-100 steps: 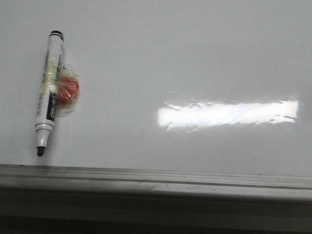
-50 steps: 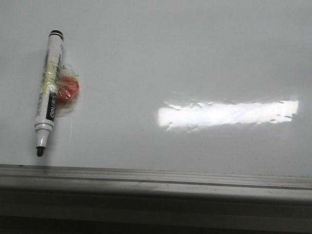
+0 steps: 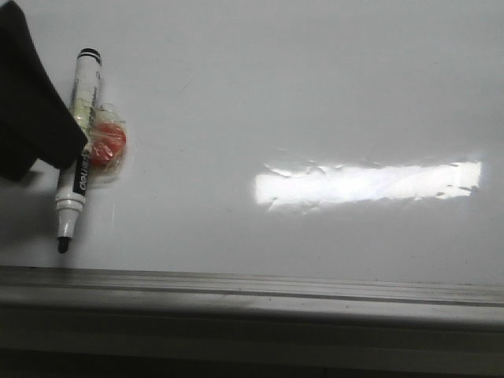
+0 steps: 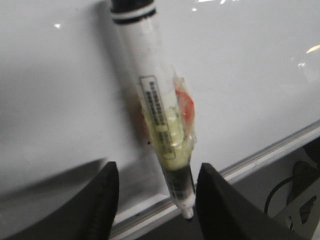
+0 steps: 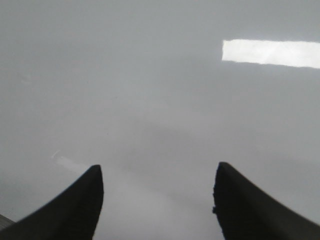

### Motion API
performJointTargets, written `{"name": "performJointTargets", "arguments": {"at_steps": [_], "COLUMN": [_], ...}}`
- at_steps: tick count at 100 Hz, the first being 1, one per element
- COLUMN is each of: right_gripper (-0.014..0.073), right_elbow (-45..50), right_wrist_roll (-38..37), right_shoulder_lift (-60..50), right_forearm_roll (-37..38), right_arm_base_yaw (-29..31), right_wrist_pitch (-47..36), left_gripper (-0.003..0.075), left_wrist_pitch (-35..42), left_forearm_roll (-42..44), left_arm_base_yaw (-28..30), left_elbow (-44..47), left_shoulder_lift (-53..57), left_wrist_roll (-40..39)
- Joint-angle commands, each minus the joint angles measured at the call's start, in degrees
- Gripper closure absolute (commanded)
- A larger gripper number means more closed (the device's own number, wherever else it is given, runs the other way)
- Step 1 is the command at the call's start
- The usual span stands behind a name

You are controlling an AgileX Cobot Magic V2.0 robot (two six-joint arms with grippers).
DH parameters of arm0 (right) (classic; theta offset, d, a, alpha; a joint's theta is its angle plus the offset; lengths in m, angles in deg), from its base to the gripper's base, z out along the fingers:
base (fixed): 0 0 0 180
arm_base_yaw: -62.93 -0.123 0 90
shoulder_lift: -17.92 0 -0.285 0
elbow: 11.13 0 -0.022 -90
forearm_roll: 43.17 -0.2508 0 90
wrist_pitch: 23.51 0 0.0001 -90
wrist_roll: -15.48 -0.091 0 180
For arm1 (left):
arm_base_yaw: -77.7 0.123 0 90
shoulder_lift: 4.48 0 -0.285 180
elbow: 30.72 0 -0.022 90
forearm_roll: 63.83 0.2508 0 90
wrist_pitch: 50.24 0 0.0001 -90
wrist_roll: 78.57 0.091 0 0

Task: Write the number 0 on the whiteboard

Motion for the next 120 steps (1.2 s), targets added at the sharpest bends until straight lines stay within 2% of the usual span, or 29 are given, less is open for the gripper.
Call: {"name": "performJointTargets", "arguments": {"at_steps": [1, 17, 27, 41, 62, 73, 81, 86, 91, 101, 108, 115, 120], "right_gripper": [0.0180, 0.0180, 0.0180, 0.0180, 0.0180, 0.0180, 0.0180, 0.0180, 0.0180, 0.0179, 0.0179, 0.0179, 0.0179], "right_elbow": [-2.04, -1.47, -0.52, 0.39, 0.39, 0.39, -0.46, -1.48, -2.93, -6.02, -8.86, -11.87, -13.90], "right_wrist_roll": [0.41, 0.41, 0.41, 0.41, 0.41, 0.41, 1.07, 5.20, 12.37, 31.38, 41.25, 46.50, 47.18], "right_shoulder_lift": [0.85, 0.85, 0.85, 0.85, 0.85, 0.85, 0.85, 0.85, 0.85, 2.29, 4.99, 8.76, 11.66], "right_forearm_roll": [0.53, 0.53, 0.53, 0.14, -0.24, -1.38, -4.45, -7.89, -12.88, -26.38, -34.38, -38.26, -38.39], "right_arm_base_yaw": [0.24, 0.24, 0.24, 0.24, 0.24, 0.24, 0.13, -0.05, -0.65, -2.95, -5.07, -7.25, -8.79], "right_wrist_pitch": [-4.03, -4.15, -4.15, -3.87, -5.06, -5.89, -6.10, -6.10, -6.10, -5.35, -2.87, 1.07, 3.56], "left_gripper": [0.0393, 0.0395, 0.0423, 0.0519, 0.0736, 0.0740, 0.0740, 0.0740, 0.0740, 0.0740, 0.0740, 0.0740, 0.0740], "left_wrist_pitch": [3.49, 4.94, 4.81, 3.43, 3.09, 2.94, 2.14, 1.40, 0.54, -0.47, -0.47, -0.47, -0.56], "left_forearm_roll": [-1.53, -1.92, -1.92, -1.80, -0.27, -0.58, -3.50, -5.31, -5.87, -5.77, -4.98, -2.31, 0.62], "left_arm_base_yaw": [-0.38, -0.38, -0.38, -0.38, -0.38, -0.38, -0.86, -1.87, -3.75, -7.70, -10.64, -13.41, -15.26], "left_elbow": [-1.98, -1.98, -1.98, -1.98, -1.98, -1.98, -2.12, -2.63, -3.40, -5.74, -7.38, -8.86, -9.62], "left_shoulder_lift": [-0.59, -2.94, -4.24, -5.48, -6.18, -6.32, -5.30, -4.10, -2.39, 0.65, 2.25, 3.23, 3.48], "left_wrist_roll": [-0.72, -0.72, -0.72, -0.72, 2.68, 4.51, 10.83, 16.86, 22.11, 31.47, 37.72, 42.22, 44.15]}}
